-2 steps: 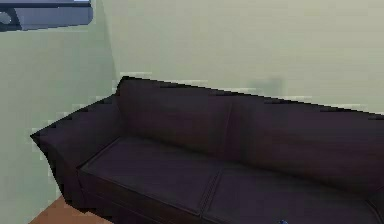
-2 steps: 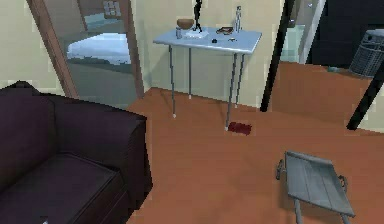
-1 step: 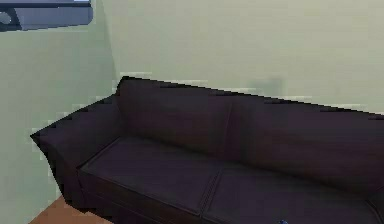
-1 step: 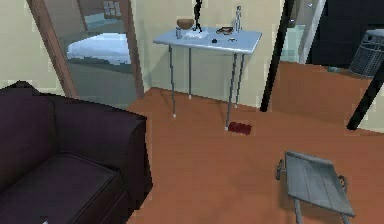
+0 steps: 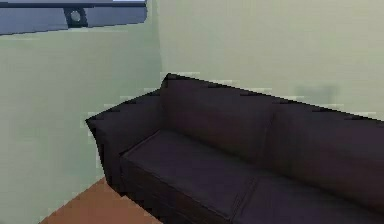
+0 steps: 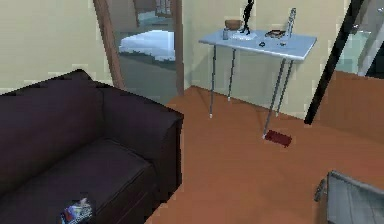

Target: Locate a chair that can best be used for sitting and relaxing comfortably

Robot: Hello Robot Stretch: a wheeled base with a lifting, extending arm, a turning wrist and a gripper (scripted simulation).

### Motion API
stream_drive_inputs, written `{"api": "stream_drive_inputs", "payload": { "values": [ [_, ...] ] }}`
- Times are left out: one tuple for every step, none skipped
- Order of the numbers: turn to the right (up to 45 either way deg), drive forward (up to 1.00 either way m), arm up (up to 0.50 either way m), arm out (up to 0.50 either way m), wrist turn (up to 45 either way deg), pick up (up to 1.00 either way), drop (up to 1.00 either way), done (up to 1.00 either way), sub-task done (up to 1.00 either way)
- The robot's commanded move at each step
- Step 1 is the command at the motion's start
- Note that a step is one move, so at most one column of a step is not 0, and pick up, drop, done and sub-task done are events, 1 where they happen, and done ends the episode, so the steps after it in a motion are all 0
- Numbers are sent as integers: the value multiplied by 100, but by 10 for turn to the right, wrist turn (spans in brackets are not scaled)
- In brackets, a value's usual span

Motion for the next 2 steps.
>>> {"api": "stream_drive_inputs", "payload": {
  "values": [
    [-450, 0, 0, 0, 0, 0, 0, 0, 0],
    [-450, 0, 0, 0, 0, 0, 0, 0, 0]
  ]
}}
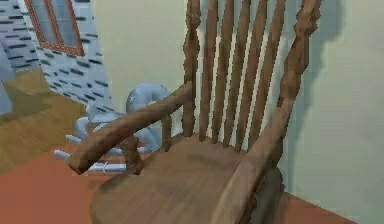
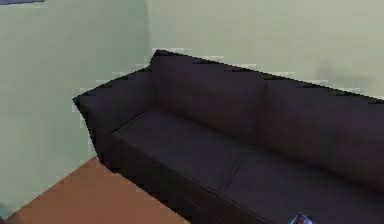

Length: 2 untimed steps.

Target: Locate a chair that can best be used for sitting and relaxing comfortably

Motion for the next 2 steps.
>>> {"api": "stream_drive_inputs", "payload": {
  "values": [
    [-450, 0, 0, 0, 0, 0, 0, 0, 0],
    [-210, 0, 0, 0, 0, 0, 0, 0, 0]
  ]
}}
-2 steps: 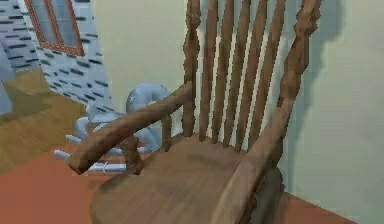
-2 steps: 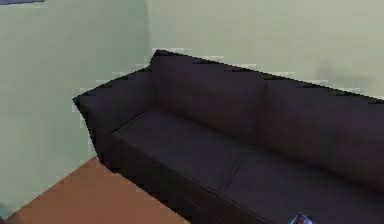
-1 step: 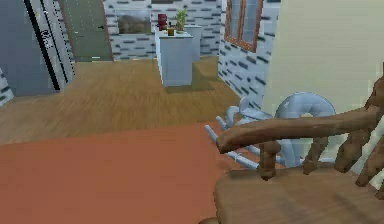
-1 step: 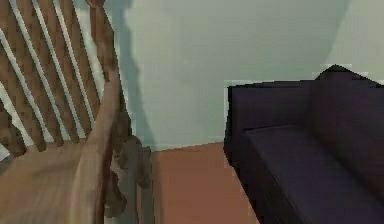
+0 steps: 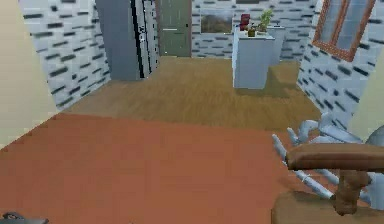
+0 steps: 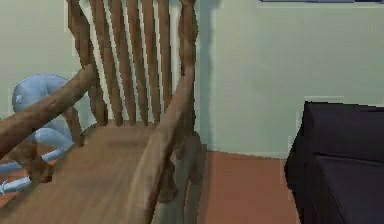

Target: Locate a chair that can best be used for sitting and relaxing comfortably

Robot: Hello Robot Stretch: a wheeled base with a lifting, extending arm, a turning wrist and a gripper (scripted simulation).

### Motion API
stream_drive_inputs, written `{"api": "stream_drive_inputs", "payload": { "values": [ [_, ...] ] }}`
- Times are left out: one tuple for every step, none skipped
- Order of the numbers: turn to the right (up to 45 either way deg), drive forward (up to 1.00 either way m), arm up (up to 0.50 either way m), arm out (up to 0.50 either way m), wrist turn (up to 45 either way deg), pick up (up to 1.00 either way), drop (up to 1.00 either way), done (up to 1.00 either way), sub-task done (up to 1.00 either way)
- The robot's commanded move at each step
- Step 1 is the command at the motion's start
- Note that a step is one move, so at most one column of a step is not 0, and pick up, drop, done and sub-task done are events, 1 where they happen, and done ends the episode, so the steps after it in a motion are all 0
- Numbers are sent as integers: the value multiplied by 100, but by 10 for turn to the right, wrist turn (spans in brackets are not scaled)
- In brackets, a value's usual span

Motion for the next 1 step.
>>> {"api": "stream_drive_inputs", "payload": {
  "values": [
    [0, 90, 0, 0, 0, 0, 0, 0, 0]
  ]
}}
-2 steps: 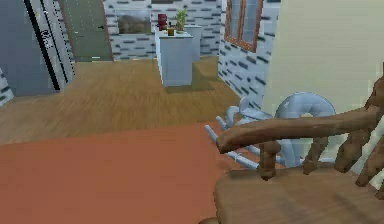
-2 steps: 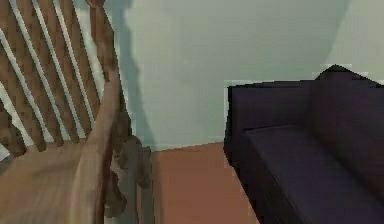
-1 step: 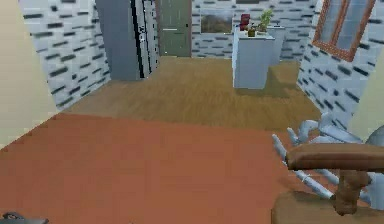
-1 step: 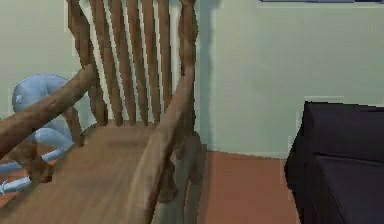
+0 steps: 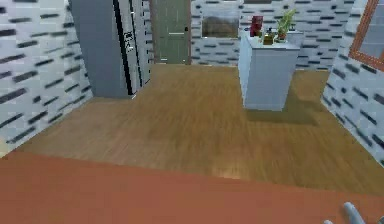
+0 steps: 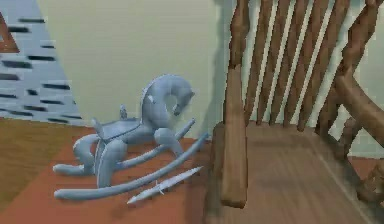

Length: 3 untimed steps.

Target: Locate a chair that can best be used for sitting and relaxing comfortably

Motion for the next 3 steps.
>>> {"api": "stream_drive_inputs", "payload": {
  "values": [
    [-450, 0, 0, 0, 0, 0, 0, 0, 0],
    [-300, 0, 0, 0, 0, 0, 0, 0, 0],
    [0, 100, 0, 0, 0, 0, 0, 0, 0]
  ]
}}
